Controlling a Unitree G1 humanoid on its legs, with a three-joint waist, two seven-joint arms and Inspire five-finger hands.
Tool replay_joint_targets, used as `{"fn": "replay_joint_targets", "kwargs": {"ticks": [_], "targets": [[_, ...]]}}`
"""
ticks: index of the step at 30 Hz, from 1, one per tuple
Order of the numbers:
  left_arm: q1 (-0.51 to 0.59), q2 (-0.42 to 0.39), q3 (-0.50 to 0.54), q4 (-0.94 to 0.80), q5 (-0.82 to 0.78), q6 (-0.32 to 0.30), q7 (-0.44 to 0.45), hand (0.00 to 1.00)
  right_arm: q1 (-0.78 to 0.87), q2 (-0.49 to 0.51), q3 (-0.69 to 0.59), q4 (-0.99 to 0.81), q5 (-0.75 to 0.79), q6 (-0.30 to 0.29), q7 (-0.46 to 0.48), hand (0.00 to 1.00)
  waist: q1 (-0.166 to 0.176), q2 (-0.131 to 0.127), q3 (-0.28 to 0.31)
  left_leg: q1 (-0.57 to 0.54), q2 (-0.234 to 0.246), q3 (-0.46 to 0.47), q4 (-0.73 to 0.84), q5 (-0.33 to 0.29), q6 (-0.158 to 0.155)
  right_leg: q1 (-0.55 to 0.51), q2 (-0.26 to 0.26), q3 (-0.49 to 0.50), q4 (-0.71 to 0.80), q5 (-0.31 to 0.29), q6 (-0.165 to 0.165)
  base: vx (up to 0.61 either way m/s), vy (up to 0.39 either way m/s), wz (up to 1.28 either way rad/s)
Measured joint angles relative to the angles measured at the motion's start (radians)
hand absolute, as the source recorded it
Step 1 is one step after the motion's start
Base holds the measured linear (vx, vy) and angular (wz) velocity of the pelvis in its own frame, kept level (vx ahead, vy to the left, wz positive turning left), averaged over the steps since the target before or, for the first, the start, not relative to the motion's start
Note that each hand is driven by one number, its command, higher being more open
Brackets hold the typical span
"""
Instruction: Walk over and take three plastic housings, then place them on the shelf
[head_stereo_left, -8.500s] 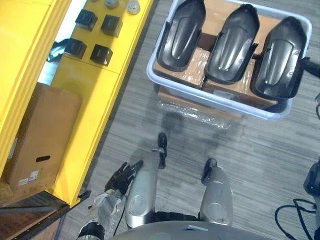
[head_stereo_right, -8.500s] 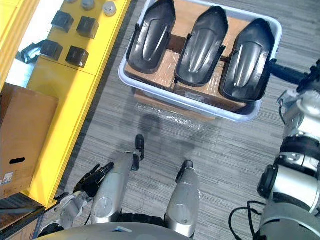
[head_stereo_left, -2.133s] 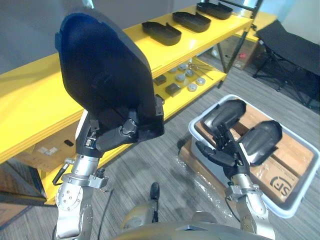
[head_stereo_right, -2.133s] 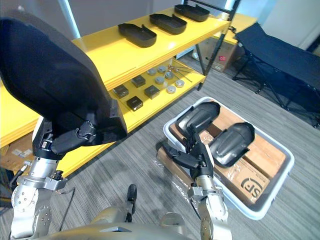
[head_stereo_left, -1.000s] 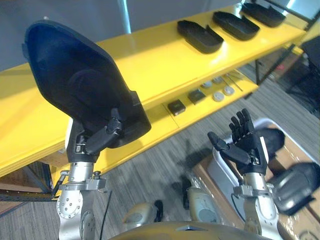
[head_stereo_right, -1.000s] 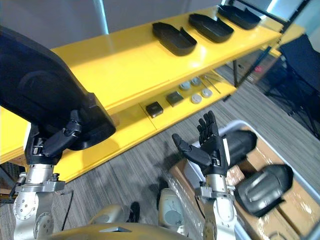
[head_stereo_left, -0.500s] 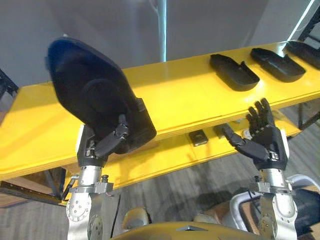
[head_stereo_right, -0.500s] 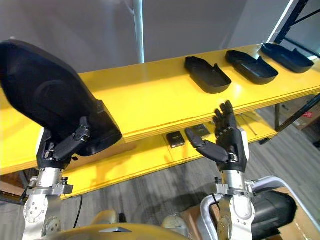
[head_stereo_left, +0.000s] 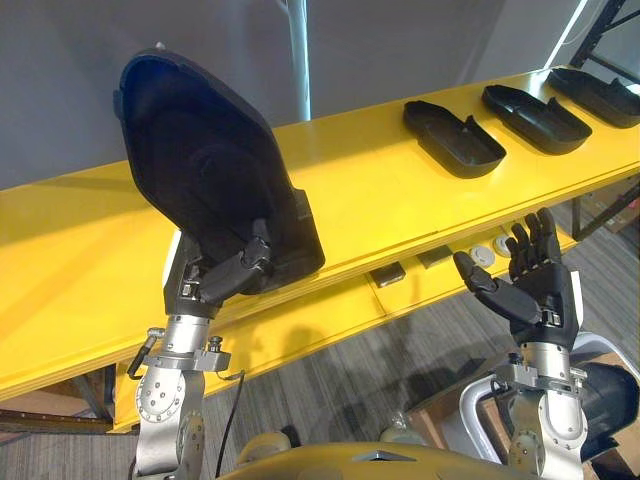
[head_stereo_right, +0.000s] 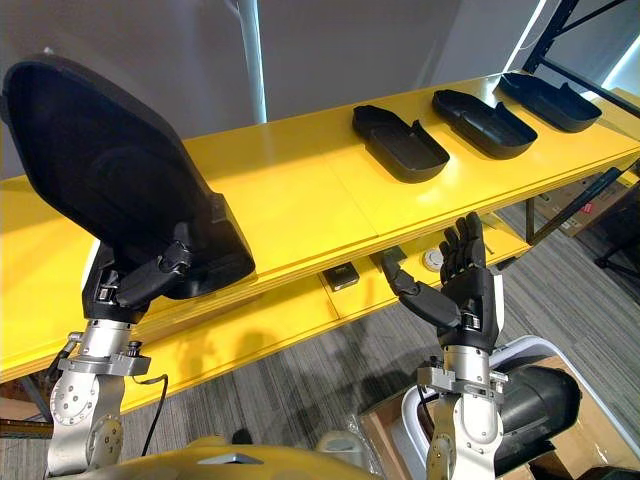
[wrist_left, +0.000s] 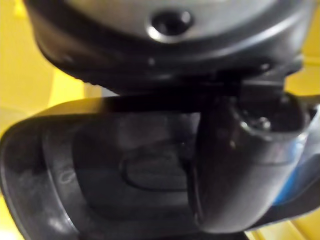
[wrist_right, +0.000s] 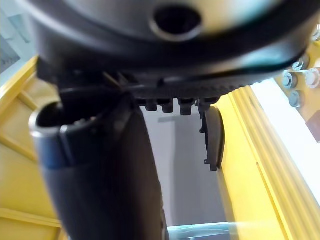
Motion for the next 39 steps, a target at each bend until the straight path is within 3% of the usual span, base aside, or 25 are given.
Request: {"fn": "replay_joint_targets", "kwargs": {"ticks": [8, 15, 23, 27, 33, 39], "targets": [[-0.014, 0.02, -0.014, -0.001, 0.003, 0.018, 0.017, 0.0, -0.002, 0.0, 0.0, -0.003, 0.0, 0.008, 0.001, 1.0, -0.019, 0.003, -0.002, 0.018, -0.016, 0.024, -0.082, 0.042, -0.002, -0.005, -0.002, 0.021, -0.037, 0.01, 0.002, -0.09, 0.016, -0.08], [-0.08, 0.024, -0.019, -0.001, 0.003, 0.085, 0.043, 0.0, -0.004, -0.004, -0.004, -0.003, -0.033, 0.022, -0.011, 1.0, -0.048, 0.022, -0.015, 0.04, -0.012, 0.045, -0.153, 0.104, -0.016, -0.026, 0.012, 0.038, -0.049, 0.016, 0.005, -0.04, -0.01, -0.1], [-0.265, 0.108, -0.015, 0.042, 0.002, 0.136, 0.14, 0.0, 0.003, -0.006, -0.003, -0.028, -0.065, 0.024, -0.001, 1.0, -0.082, 0.024, -0.016, 0.069, -0.017, 0.1, -0.193, 0.117, -0.012, -0.045, 0.02, 0.087, -0.051, 0.028, 0.013, 0.0, 0.024, -0.17], [-0.41, 0.151, -0.004, 0.164, 0.001, 0.214, 0.227, 0.0, 0.028, -0.006, 0.008, -0.045, -0.065, 0.034, 0.062, 1.0, -0.121, 0.029, -0.02, 0.072, -0.017, 0.135, -0.197, 0.117, -0.006, -0.062, 0.023, 0.125, -0.05, 0.032, 0.016, 0.01, 0.028, -0.24], [-0.548, 0.205, 0.005, 0.4, -0.069, 0.331, 0.287, 0.0, 0.04, -0.016, 0.064, -0.047, -0.068, 0.062, 0.103, 1.0, -0.181, 0.041, -0.023, 0.071, -0.012, 0.17, -0.196, 0.116, -0.008, -0.087, 0.034, 0.165, -0.047, 0.037, 0.016, 0.02, 0.004, -0.21], [-0.662, 0.249, 0.005, 0.591, -0.167, 0.422, 0.304, 0.0, 0.04, -0.081, 0.124, -0.047, -0.068, 0.109, 0.173, 1.0, -0.206, 0.076, -0.012, 0.07, -0.013, 0.189, -0.196, 0.115, -0.008, -0.11, 0.035, 0.188, -0.026, 0.036, 0.016, -0.01, 0.002, -0.11]]}}
